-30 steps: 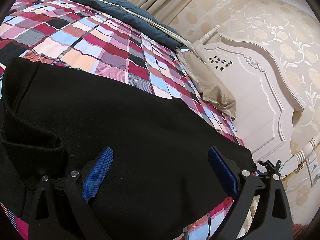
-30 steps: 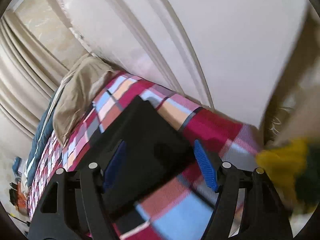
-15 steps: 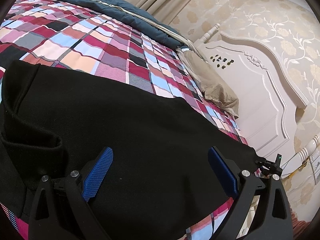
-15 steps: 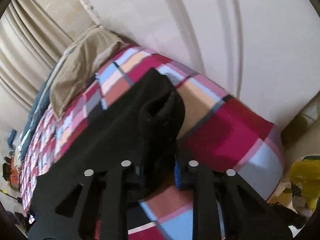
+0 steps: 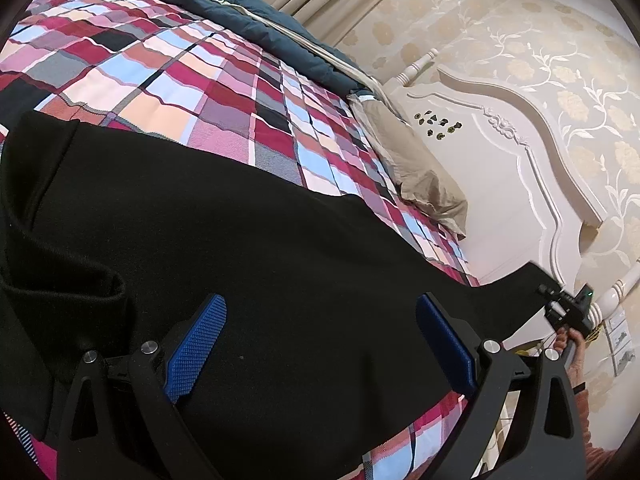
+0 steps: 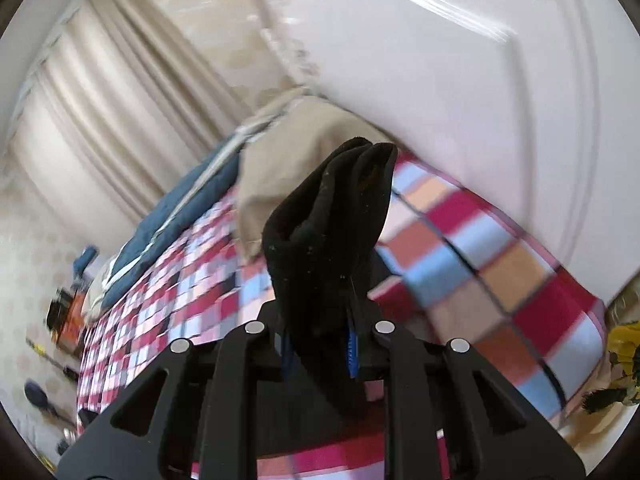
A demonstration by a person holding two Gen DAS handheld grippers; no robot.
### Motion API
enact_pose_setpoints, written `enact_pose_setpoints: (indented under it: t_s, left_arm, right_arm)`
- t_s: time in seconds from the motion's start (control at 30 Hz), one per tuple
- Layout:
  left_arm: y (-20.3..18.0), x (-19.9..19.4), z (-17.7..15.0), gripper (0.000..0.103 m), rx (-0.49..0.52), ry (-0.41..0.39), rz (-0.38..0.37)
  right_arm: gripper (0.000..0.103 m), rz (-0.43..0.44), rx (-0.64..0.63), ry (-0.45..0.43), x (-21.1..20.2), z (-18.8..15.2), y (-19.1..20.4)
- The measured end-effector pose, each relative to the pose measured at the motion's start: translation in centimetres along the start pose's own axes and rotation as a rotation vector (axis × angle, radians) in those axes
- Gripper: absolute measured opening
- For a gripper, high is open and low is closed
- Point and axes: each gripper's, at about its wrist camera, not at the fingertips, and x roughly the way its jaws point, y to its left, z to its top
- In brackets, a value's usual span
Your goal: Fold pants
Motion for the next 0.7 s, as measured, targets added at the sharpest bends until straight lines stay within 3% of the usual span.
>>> enact_pose_setpoints:
  t_s: [0.17,0.37,0.7]
  left_arm:
    - [0.3,0.0,0.3,0.095,-0.016,0.013,-0.016]
    - [0.5,-0.2,0.3,0.095,-0.027,0.014,-0.043]
    - [0.6,-0.5,0.2,0.095,-0.027,0.016,-0.071]
  right_arm:
    - [0.019,0.064,-0.133,0.0,-0.5,-0.2,7.5]
    - [0.019,0.12,-0.307,0.082,1.8,-4.3,15.9]
    - [0.019,0.159,-0.391,0.235,8.6,-13.9,21.5]
